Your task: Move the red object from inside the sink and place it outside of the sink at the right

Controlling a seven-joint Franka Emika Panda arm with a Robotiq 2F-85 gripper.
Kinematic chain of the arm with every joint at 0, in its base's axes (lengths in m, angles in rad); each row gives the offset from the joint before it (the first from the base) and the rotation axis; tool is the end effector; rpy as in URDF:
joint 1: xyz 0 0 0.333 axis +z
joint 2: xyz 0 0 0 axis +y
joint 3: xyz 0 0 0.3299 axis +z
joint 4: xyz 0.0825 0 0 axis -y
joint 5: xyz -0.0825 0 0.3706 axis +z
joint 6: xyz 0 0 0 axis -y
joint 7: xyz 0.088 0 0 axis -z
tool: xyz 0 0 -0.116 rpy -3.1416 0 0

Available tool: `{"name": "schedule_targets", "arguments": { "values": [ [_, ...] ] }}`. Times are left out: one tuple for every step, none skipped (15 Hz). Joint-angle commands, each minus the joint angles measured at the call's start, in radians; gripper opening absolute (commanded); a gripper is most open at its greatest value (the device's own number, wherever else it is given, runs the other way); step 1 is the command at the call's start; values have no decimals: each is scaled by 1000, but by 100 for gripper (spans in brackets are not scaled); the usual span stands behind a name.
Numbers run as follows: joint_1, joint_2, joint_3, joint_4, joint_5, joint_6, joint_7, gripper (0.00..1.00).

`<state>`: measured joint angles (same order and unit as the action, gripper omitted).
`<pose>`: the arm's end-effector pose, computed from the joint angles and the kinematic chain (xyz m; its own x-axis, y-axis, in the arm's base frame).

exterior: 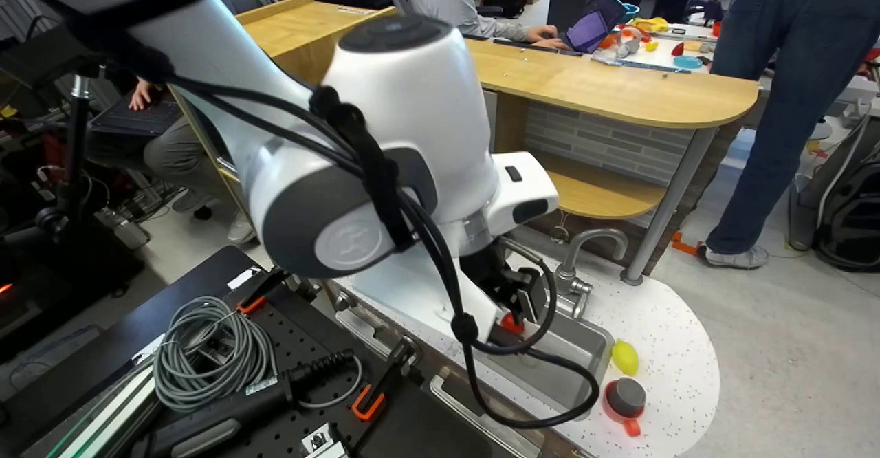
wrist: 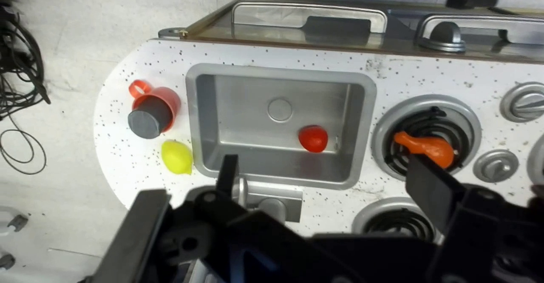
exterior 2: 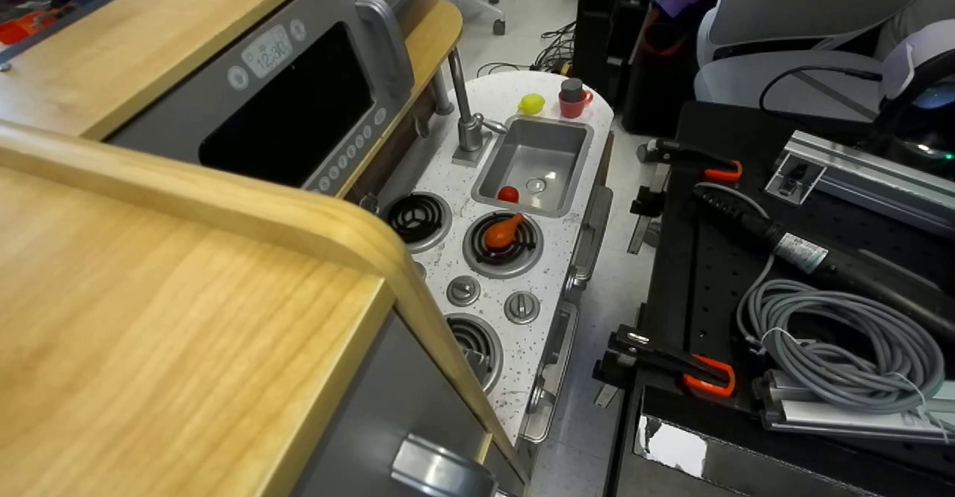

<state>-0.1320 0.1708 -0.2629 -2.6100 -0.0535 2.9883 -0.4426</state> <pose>0.4212 -0.1745 0.2336 0.9798 0.1184 0.1614 0.0948 -0.9847 0.1465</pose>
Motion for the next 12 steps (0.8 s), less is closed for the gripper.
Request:
{"name": "schedule_targets", "arguments": {
  "values": [
    [-37,247,19,123,-59,117,57,100],
    [-24,307,3,157,-71,134,81,100],
    [-14,362,-10,192,-84,142,106,100],
    [-3,419,-22,226,-91,156,131,100],
    [-1,467,-26,258,-92,164,147,100],
    [-2,513,-25,290,-91,165,162,100],
    [-13,556,-15,324,-87,164,169,100],
    [-18,598,-10,358,-85,161,177,100],
    [-16,637,-10,392,-86,153,184,100],
    [-18,671,-6,425,-88,148,185,100],
    [-19,700,-3,456,-91,143,185,100],
    [-21,726,2,486,-93,150,185,100]
  ]
}}
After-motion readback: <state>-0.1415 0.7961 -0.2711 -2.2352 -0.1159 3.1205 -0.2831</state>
